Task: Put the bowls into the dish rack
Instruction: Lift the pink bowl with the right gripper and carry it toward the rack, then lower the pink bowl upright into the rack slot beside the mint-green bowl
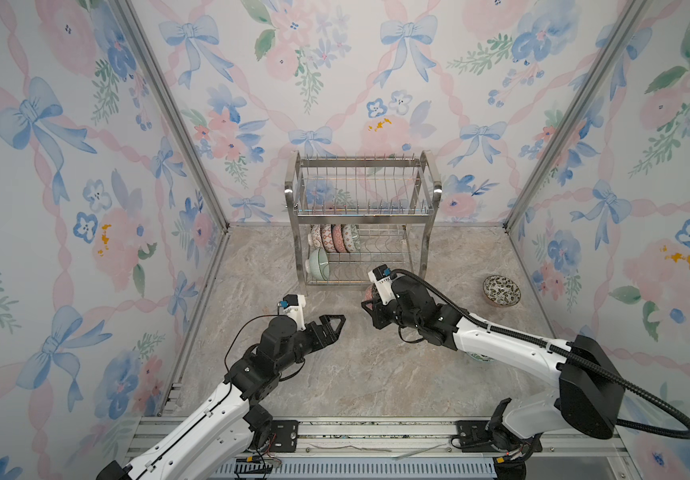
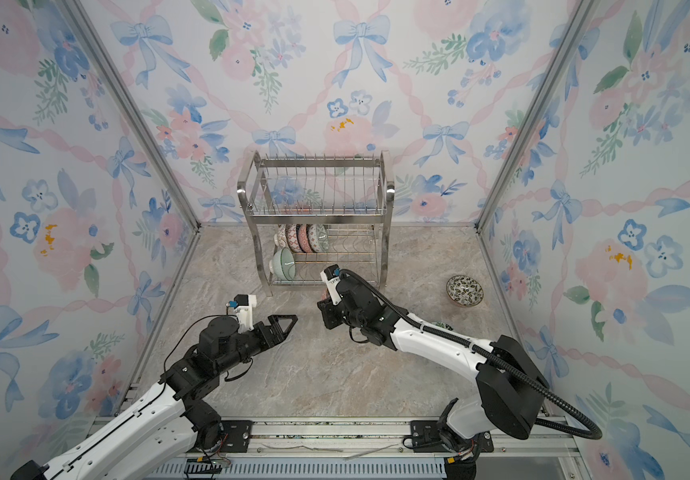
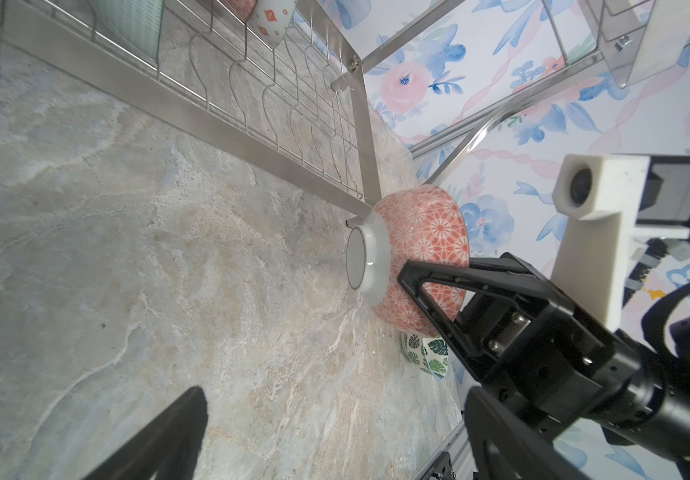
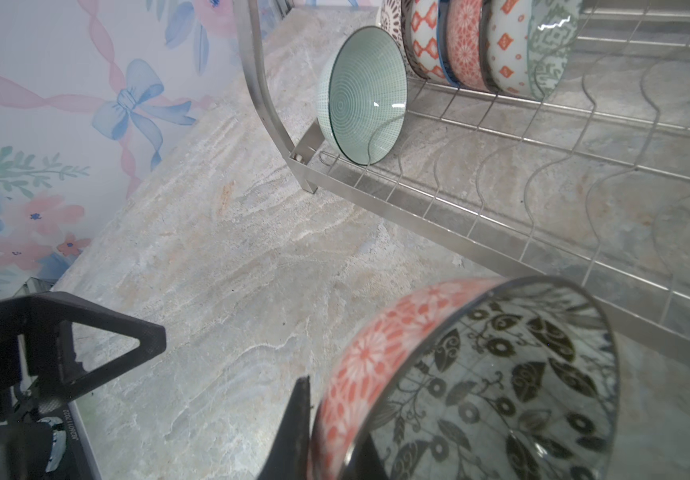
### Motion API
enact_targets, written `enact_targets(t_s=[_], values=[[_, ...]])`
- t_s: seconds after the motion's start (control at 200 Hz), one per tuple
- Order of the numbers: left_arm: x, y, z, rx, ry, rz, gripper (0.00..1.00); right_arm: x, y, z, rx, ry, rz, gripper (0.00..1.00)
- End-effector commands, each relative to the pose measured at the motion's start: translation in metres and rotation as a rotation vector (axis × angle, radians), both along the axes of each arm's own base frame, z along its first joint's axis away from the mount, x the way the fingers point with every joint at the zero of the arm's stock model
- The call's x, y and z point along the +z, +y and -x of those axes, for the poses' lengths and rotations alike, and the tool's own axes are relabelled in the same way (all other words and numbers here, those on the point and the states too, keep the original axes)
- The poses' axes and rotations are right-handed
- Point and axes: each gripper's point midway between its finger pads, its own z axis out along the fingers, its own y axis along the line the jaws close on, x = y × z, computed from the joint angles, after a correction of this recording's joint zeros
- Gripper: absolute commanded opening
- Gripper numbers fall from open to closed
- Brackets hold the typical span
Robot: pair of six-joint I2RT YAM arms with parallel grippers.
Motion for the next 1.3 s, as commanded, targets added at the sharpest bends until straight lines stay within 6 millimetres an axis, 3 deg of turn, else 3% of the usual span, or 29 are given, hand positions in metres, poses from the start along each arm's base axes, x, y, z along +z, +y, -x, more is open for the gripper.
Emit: enact_targets(t_s=[0.0, 0.32, 0.355, 0.38, 0.795, 1.155, 1.295], values=[[-0.008, 0.007, 0.000, 0.023, 0.035, 0.000, 0.98, 0.046, 0.019, -0.015, 0.013, -0.084, -0.162, 0.00], [-0.012, 0.023, -0.001, 0.041, 0.067, 0.067, 0.98, 0.065, 0.052, -0.047, 0.052, -0.117, -0.374, 0.00], [-0.013, 0.024, -0.001, 0.042, 0.071, 0.067, 0.98, 0.075, 0.054, -0.050, 0.056, -0.132, -0.410, 0.00], [-0.014, 0.023, -0.001, 0.039, 0.071, 0.068, 0.98, 0.064, 0.057, -0.056, 0.051, -0.118, -0.405, 0.00], [-0.018, 0.022, 0.002, 0.025, 0.080, 0.063, 0.98, 0.052, 0.083, -0.124, 0.046, -0.093, -0.532, 0.00], [-0.019, 0.024, 0.002, 0.031, 0.086, 0.052, 0.98, 0.035, 0.096, -0.168, 0.046, -0.020, -0.691, 0.00], [-0.020, 0.025, 0.001, 0.036, 0.086, 0.048, 0.98, 0.028, 0.102, -0.173, 0.064, 0.000, -0.720, 0.00]])
